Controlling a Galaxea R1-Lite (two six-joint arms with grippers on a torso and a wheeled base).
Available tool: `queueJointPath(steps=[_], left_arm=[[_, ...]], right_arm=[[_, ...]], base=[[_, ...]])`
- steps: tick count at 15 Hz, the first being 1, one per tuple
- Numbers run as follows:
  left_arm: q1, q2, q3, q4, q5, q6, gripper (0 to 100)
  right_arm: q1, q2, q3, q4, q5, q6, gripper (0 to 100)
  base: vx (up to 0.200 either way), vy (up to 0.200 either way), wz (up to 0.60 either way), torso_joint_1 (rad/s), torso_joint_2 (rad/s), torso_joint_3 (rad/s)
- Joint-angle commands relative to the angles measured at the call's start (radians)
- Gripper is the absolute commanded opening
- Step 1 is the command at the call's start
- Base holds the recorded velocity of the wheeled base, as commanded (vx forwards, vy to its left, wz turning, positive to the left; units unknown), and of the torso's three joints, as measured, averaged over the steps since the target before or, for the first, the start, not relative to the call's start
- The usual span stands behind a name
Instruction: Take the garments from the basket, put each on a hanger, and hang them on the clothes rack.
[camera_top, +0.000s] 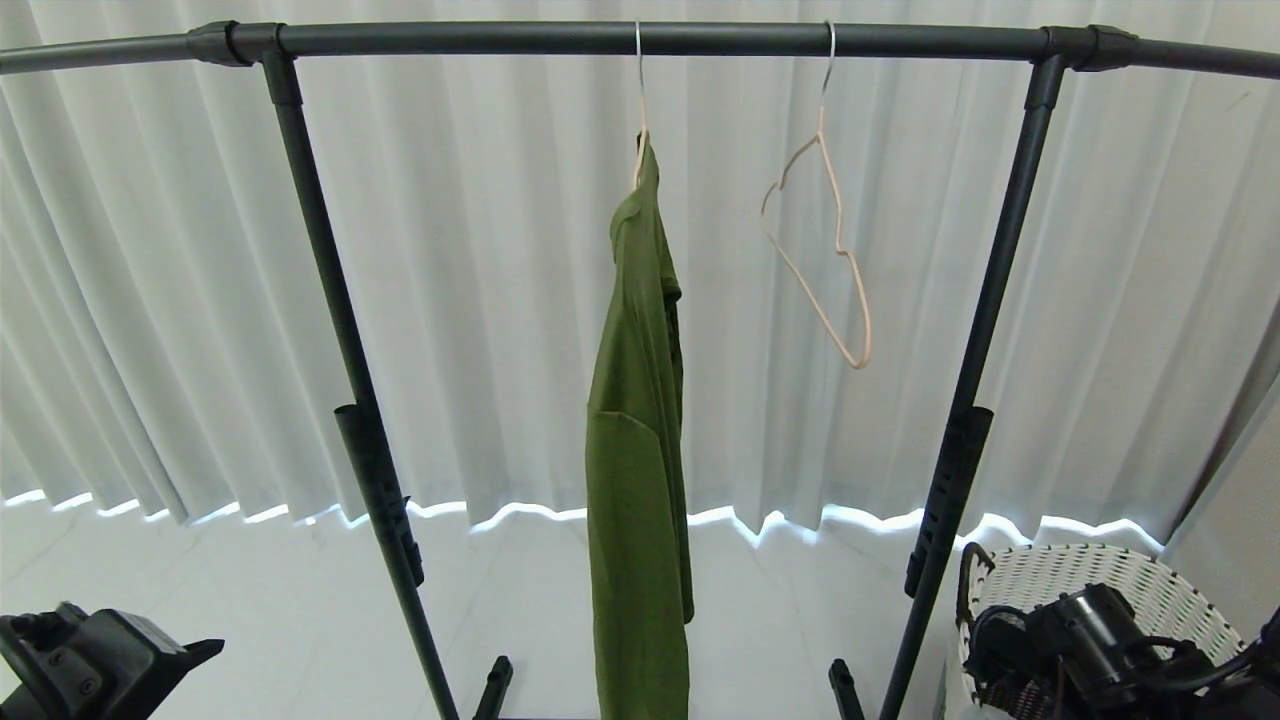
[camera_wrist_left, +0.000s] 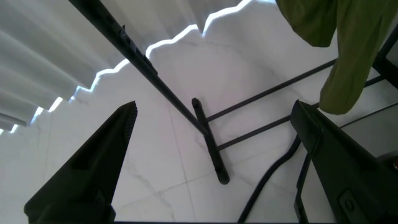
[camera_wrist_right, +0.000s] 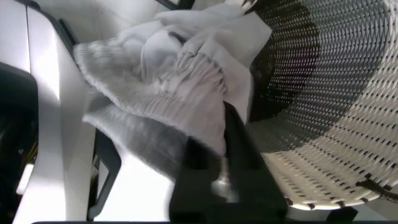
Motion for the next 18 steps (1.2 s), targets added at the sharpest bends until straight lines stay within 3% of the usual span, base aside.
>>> queueJointPath(steps=[1,3,6,8,11,12,18], left_arm=[[0.000,-0.002,0.000,0.000,0.000,0.000,100],[-0.001,-0.003,0.004,0.000,-0.001,0.001,100],[-0.026,-0.005,0.014,0.000,-0.001,0.001,100],[-0.034,-0.005,0.012,0.000,0.005,0.011,100],[-0.034,-0.017,0.018,0.000,0.006,0.041,100],[-0.035,-0.017,0.018,0.000,0.006,0.041,100],[-0.035,-0.016,0.007,0.000,0.006,0.038,100]], right_arm=[[0.002,-0.005,-0.003,0.000,0.000,0.000,0],[0.006,-0.039,0.011,0.001,-0.010,0.000,0],[0.029,-0.135,0.009,0.041,-0.125,0.000,0],[0.051,-0.273,-0.046,0.213,-0.146,-0.002,0],[0.051,-0.479,-0.291,0.692,-0.141,0.007,0],[0.054,-0.517,-0.362,0.774,-0.140,0.024,0],[0.083,-0.635,-0.526,0.909,-0.145,0.038,0]], base=[[0.000,0.000,0.00,0.000,0.00,0.000],[0.000,0.000,0.00,0.000,0.00,0.000],[0.000,0.000,0.00,0.000,0.00,0.000],[0.000,0.000,0.00,0.000,0.00,0.000],[-0.200,0.000,0.00,0.004,0.00,-0.006],[-0.200,0.000,0.00,0.012,0.01,-0.002],[-0.200,0.000,0.00,-0.002,0.00,0.004]])
